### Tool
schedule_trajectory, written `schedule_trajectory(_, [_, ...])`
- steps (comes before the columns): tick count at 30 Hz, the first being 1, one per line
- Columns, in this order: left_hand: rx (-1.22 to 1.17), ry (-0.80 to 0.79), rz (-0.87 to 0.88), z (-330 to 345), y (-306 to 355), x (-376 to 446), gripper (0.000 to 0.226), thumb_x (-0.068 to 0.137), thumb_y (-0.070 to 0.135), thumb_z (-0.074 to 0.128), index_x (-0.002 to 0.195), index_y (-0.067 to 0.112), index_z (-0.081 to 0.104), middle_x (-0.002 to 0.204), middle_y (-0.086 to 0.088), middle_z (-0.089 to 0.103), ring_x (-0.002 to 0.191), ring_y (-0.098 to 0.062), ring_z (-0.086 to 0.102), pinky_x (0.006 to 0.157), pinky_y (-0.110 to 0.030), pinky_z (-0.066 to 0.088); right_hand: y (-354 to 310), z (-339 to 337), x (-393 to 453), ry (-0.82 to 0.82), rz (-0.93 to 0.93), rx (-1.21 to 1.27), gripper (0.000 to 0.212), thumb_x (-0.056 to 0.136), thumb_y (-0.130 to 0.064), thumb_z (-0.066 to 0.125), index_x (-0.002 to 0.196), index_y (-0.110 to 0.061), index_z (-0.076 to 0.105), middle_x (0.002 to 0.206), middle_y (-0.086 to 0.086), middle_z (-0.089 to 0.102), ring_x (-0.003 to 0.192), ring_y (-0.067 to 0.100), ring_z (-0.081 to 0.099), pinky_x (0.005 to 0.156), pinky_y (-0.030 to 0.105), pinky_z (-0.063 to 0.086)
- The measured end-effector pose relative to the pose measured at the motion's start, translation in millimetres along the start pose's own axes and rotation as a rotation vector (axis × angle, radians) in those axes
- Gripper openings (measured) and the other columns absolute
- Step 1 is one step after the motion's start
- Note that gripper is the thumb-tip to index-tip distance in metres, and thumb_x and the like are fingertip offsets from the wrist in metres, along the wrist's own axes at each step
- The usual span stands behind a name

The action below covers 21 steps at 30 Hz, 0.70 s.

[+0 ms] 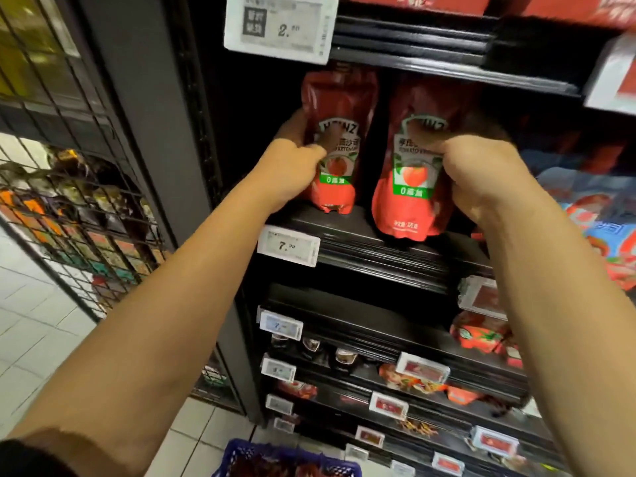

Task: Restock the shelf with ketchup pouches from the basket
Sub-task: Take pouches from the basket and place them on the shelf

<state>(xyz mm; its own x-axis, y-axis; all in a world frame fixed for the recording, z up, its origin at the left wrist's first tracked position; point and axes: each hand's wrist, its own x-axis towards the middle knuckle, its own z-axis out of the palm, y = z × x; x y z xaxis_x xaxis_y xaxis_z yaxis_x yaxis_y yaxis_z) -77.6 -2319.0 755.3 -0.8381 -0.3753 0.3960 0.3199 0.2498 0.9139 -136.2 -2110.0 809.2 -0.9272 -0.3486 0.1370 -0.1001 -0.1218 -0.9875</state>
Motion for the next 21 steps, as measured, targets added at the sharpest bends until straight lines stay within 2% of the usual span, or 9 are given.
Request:
schedule_trajectory(2, [0.102,-0.072,0.0,-6,-11,-3,0.062,0.081,0.027,0.079,0.136,0.023,0.051,0.115,0.008,0.073,0.108,-0.009,0.069,0.09,-0.028,0.057,2,0,14,-0.06,-0.043,-0.083,0.031,0.076,-0.018,0.083,0.104,-0.013,0.071,0.09,0.004,0.078,0.083,0.022,0.076,0.075,0.038,0.06])
schedule_trajectory(4, [0.26,-0.138,-0.017,-13,-18,-7,0.085,0.069,0.034,0.089,0.141,0.032,0.044,0.118,0.015,0.07,0.109,-0.002,0.067,0.092,-0.025,0.055,8,1,24,-0.047,-0.104,-0.206,0.046,0.07,-0.032,0.083,0.113,-0.021,0.068,0.104,0.003,0.076,0.094,0.022,0.074,0.087,0.044,0.058])
schedule_trajectory(5, [0.304,-0.146,-0.026,-14,-20,-9,0.089,0.066,0.036,0.091,0.141,0.034,0.043,0.118,0.017,0.069,0.109,0.001,0.066,0.094,-0.025,0.054,13,1,27,-0.037,-0.139,-0.25,0.049,0.071,-0.036,0.081,0.116,-0.025,0.065,0.108,-0.001,0.075,0.097,0.019,0.073,0.09,0.043,0.058])
schedule_trajectory(7, [0.342,-0.124,-0.032,-15,-24,-10,0.085,0.069,0.035,0.089,0.14,0.032,0.042,0.121,0.018,0.066,0.11,0.002,0.064,0.097,-0.025,0.052,27,-2,29,-0.015,-0.175,-0.254,0.048,0.077,-0.037,0.076,0.121,-0.031,0.06,0.105,-0.016,0.073,0.097,0.007,0.072,0.086,0.032,0.059])
schedule_trajectory(10, [0.574,-0.137,0.013,-12,-21,3,0.086,0.077,0.032,0.084,0.147,0.027,0.034,0.134,0.006,0.061,0.115,-0.008,0.06,0.095,-0.016,0.045,51,-6,27,-0.003,-0.192,-0.235,0.043,0.085,-0.034,0.071,0.124,-0.034,0.054,0.1,-0.026,0.071,0.097,-0.001,0.07,0.081,0.022,0.055])
schedule_trajectory(12, [0.738,-0.155,-0.002,-7,-19,20,0.093,0.08,0.034,0.083,0.152,0.023,0.026,0.143,-0.004,0.055,0.124,-0.023,0.058,0.097,-0.022,0.042,63,-9,28,0.008,-0.199,-0.262,0.044,0.089,-0.029,0.071,0.129,-0.03,0.051,0.101,-0.025,0.07,0.096,-0.006,0.068,0.08,0.016,0.054])
schedule_trajectory(15, [0.713,-0.214,-0.006,8,-22,44,0.093,0.081,0.034,0.082,0.153,0.018,0.025,0.148,-0.003,0.051,0.133,-0.023,0.052,0.101,-0.024,0.038,67,-12,30,0.08,-0.227,-0.343,0.053,0.088,-0.029,0.076,0.133,-0.021,0.051,0.104,-0.022,0.066,0.092,-0.013,0.065,0.081,0.014,0.053])
schedule_trajectory(18, [0.633,-0.246,0.026,19,-29,64,0.091,0.083,0.03,0.08,0.154,0.019,0.024,0.147,0.002,0.05,0.135,-0.019,0.048,0.103,-0.023,0.035,68,-13,32,0.151,-0.259,-0.377,0.059,0.083,-0.034,0.078,0.133,-0.014,0.052,0.118,-0.005,0.068,0.106,0.006,0.066,0.095,0.032,0.055])
schedule_trajectory(21, [0.552,-0.273,0.032,25,-35,78,0.096,0.084,0.024,0.081,0.156,0.017,0.018,0.149,0.002,0.046,0.138,-0.019,0.046,0.113,-0.031,0.037,69,-11,32,0.172,-0.274,-0.406,0.068,0.083,-0.038,0.075,0.139,-0.009,0.049,0.128,0.002,0.065,0.112,0.012,0.064,0.099,0.033,0.052])
